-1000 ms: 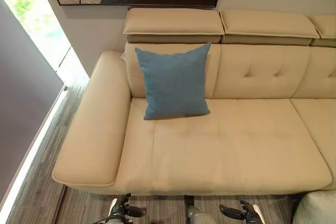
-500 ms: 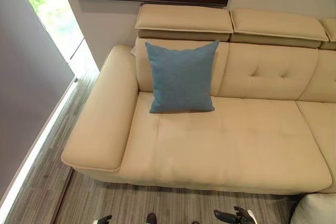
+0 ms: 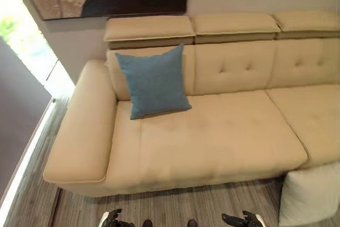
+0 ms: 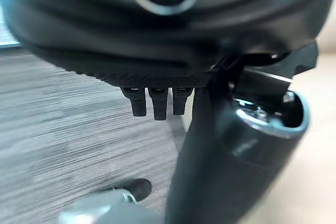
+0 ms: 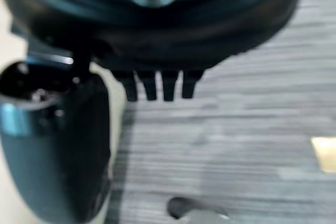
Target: Pick up all the scattered cushions and arrange them neatly on the sofa.
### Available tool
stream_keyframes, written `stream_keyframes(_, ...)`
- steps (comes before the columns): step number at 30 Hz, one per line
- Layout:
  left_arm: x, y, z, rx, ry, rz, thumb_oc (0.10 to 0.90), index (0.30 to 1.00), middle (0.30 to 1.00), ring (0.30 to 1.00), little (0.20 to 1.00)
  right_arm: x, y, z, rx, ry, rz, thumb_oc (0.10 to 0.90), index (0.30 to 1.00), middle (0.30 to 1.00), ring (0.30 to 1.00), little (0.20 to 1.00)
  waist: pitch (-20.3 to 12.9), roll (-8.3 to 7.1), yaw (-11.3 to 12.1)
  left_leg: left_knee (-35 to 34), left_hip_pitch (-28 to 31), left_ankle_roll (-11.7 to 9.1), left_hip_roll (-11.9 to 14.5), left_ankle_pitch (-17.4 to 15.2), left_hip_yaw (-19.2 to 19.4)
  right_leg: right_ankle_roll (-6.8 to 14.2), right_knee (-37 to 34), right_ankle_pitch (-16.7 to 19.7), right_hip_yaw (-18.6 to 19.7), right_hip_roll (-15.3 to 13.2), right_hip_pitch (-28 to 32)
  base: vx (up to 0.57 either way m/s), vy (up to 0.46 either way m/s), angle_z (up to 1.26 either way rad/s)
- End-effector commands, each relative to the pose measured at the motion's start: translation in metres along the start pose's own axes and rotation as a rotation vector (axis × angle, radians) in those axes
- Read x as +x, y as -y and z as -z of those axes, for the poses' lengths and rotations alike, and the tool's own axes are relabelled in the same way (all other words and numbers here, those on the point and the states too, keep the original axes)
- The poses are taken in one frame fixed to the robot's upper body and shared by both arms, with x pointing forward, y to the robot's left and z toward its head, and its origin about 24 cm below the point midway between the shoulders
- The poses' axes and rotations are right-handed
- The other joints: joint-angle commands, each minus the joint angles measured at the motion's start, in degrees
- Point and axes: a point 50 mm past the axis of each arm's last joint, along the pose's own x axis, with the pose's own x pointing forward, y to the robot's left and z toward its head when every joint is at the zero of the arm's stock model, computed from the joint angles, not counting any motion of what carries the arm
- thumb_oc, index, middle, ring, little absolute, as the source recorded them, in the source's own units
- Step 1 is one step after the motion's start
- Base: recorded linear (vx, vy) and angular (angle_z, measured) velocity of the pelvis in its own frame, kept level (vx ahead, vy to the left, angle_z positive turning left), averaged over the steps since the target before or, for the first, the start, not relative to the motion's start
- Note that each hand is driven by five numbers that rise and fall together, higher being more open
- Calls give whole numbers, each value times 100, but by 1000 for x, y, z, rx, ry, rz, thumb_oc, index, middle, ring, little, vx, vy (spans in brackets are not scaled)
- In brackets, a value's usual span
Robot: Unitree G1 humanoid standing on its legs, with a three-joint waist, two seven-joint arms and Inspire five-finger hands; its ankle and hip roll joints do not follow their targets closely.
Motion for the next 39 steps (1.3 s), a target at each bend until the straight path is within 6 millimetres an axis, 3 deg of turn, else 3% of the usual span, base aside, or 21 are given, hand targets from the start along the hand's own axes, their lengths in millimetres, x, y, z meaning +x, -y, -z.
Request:
stream_keyframes(1, 5, -1, -37, -4, 131, -7, 800, 900, 900, 900, 900, 3, 9, -15, 12, 48, 54, 800, 900, 900, 900, 900, 233, -238, 0, 277, -324, 28, -601, -434, -209, 335, -830, 464, 40, 221, 419, -32, 86, -97)
stream_keyframes(5, 5, -3, -39, 24, 141, -4, 800, 900, 900, 900, 900, 4, 10, -16, 7, 48, 53, 800, 900, 900, 900, 900, 200, -221, -78, -50, -252, 73, -448, -392, 86, 457, -1076, 717, 182, 215, 229, -73, 111, -54)
stream_keyframes(8, 6, -11, -50, 28, 181, -35, 800, 900, 900, 900, 900, 5, 12, -28, -28, 76, 66, 800, 900, 900, 900, 900, 305, -306, -66, -183, -534, 195, -432, -350, 582, 779, -1345, 1193, 221, 88, -348, -271, 265, -100)
stream_keyframes(9, 7, -13, -47, 46, 171, -40, 800, 900, 900, 900, 900, 5, 10, -29, -40, 82, 59, 800, 900, 900, 900, 900, 272, -347, -58, -295, -568, 250, -401, -312, 791, 857, -1349, 1258, 149, 45, -508, -93, 174, -217)
stream_keyframes(12, 7, -17, -49, 64, 180, -49, 800, 900, 900, 900, 900, 4, 10, -30, -50, 94, 60, 800, 900, 900, 900, 900, 379, -372, -73, -225, -597, 302, -391, -288, 904, 892, -1111, 1194, 14, 32, -677, -100, 100, -156)
stream_keyframes(13, 7, -19, -53, 69, 195, -49, 800, 900, 900, 900, 900, 4, 10, -30, -61, 104, 59, 800, 900, 900, 900, 900, 527, -294, 26, -152, -603, 306, -290, -276, 1076, 742, -725, 870, -700, -142, -644, -112, 53, -29)
stream_keyframes(14, 7, -19, -53, 69, 195, -49, 800, 900, 900, 900, 900, 4, 10, -30, -61, 104, 59, 800, 900, 900, 900, 900, 523, -299, 17, -155, -612, 306, -297, -265, 1070, 744, -723, 871, -705, -149, -653, -216, 83, -26)
stream_keyframes(15, 7, -19, -48, 65, 186, -42, 800, 900, 900, 900, 900, 3, 11, -20, -65, 84, 62, 800, 900, 900, 900, 900, 569, -238, 72, -180, -535, 322, -220, -245, 1222, 564, -508, 591, -1133, -282, -336, -157, 35, -31)
stream_keyframes(19, 6, -19, -37, 58, 151, -37, 800, 900, 900, 900, 900, 3, 11, -9, -79, 45, 51, 800, 900, 900, 900, 900, 452, -206, 154, -260, -490, 362, -124, -204, 1447, 506, -301, 418, -1297, -304, -38, -112, 1, -70)
stream_keyframes(20, 6, -20, -35, 54, 141, -37, 800, 900, 900, 900, 900, 3, 12, -7, -81, 42, 50, 800, 900, 900, 900, 900, 401, -187, 205, -292, -484, 359, -74, -188, 1545, 494, -271, 360, -1421, -338, 65, -101, -89, -48)
stream_keyframes(21, 6, -21, -32, 45, 134, -41, 800, 900, 900, 900, 900, 3, 11, -9, -77, 49, 50, 800, 900, 900, 900, 900, 349, -180, 353, -304, -479, 320, 26, -175, 1729, 509, -388, 265, -1846, -505, 397, -105, -88, -32)
stream_keyframes(23, 5, -22, -31, 44, 132, -46, 800, 900, 900, 900, 900, 2, 8, -13, -78, 68, 40, 800, 900, 900, 900, 900, 272, -231, 423, -361, -469, 289, 62, -134, 1874, 491, -612, 251, -2000, -491, 500, -84, -148, -51)
stream_keyframes(28, 6, -21, -36, 39, 145, -47, 800, 900, 900, 900, 900, 3, 10, -19, -69, 92, 50, 800, 900, 900, 900, 900, 291, -229, 293, -317, -428, 188, 159, -108, 1970, 412, -842, 263, -1713, -250, 498, -55, -162, -56)
stream_keyframes(33, 5, -7, -47, 21, 180, -13, 800, 900, 900, 900, 900, 4, 22, -13, -42, 74, 99, 800, 900, 900, 900, 900, 498, -188, 166, 486, -527, 59, 276, -280, 1872, 247, -989, 214, -1558, -84, 687, -51, -152, -12)
stream_keyframes(35, 4, -3, -52, 19, 198, 0, 800, 900, 900, 900, 900, 4, 26, -9, -40, 60, 111, 800, 900, 900, 900, 900, 533, -198, 209, 641, -636, 53, 22, -344, 1503, 244, -1002, 236, -1424, -58, 705, 0, -56, -35)
stream_keyframes(39, 3, 3, -53, 31, 202, 21, 800, 900, 900, 900, 900, 4, 31, 1, -53, 26, 122, 800, 900, 900, 900, 900, 424, -128, 208, 296, -716, 73, -298, -212, 1256, 286, -1015, 204, -1170, 52, 757, 130, -19, -45)
